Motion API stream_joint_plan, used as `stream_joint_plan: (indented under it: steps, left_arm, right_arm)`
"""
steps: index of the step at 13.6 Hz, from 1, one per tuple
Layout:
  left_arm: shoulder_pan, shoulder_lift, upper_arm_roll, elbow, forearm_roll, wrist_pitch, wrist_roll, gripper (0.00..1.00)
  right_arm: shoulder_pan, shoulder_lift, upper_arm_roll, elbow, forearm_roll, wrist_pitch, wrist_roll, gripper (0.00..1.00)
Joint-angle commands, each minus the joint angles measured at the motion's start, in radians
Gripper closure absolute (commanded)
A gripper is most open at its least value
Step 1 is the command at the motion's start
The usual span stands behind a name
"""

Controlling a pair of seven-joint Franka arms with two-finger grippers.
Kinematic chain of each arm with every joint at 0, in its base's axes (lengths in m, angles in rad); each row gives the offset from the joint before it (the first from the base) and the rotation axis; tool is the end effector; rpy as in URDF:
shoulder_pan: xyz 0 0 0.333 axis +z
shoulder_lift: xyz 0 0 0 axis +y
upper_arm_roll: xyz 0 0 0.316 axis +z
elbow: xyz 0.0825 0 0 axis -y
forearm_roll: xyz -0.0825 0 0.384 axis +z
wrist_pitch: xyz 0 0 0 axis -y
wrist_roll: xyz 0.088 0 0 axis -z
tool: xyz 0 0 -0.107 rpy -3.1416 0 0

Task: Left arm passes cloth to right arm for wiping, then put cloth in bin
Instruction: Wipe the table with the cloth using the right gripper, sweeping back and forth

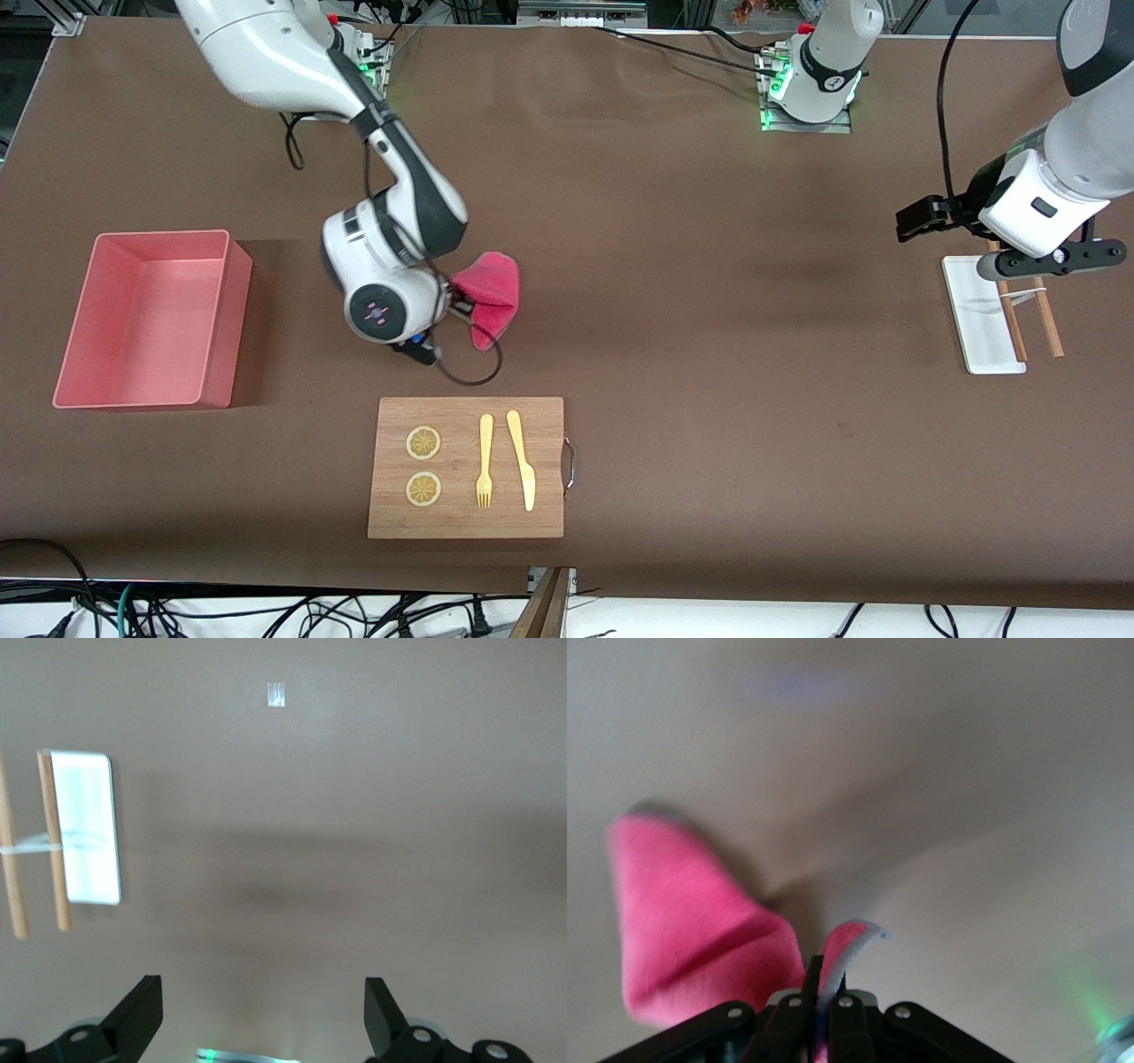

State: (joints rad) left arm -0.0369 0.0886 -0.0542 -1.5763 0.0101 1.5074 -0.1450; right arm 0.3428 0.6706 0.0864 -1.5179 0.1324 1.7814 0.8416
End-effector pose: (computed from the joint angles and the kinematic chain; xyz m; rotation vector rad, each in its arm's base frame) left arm 0.5681 -0.0495 0.5671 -3.1073 -0.0833 0.2424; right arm 0.5995 0.2786 0.2436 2.8920 -0.6992 -0.6529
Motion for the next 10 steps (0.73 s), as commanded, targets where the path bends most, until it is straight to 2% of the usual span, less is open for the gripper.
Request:
stream_joint_plan:
  steps: [1, 7, 10]
  left_arm:
    - [0.012, -0.023, -0.010, -0.024, 0.033, 0.030, 0.107, 0.00]
    - [0.009, -0.017, -0.009, 0.010, 0.051, 0.022, 0.192, 0.00]
    - [0.006, -0.027, 0.005, 0.002, 0.050, 0.017, 0.209, 0.00]
  right_arm:
    - [-0.070, 0.003, 0.003, 0.005, -0.045, -0.022, -0.135, 1.00]
    - [-0.220, -0.008, -0.019, 0.005, -0.149, -0.082, -0.438, 1.00]
    - [-0.243, -0.016, -0.068, 0.007, -0.184, -0.091, -0.573, 1.00]
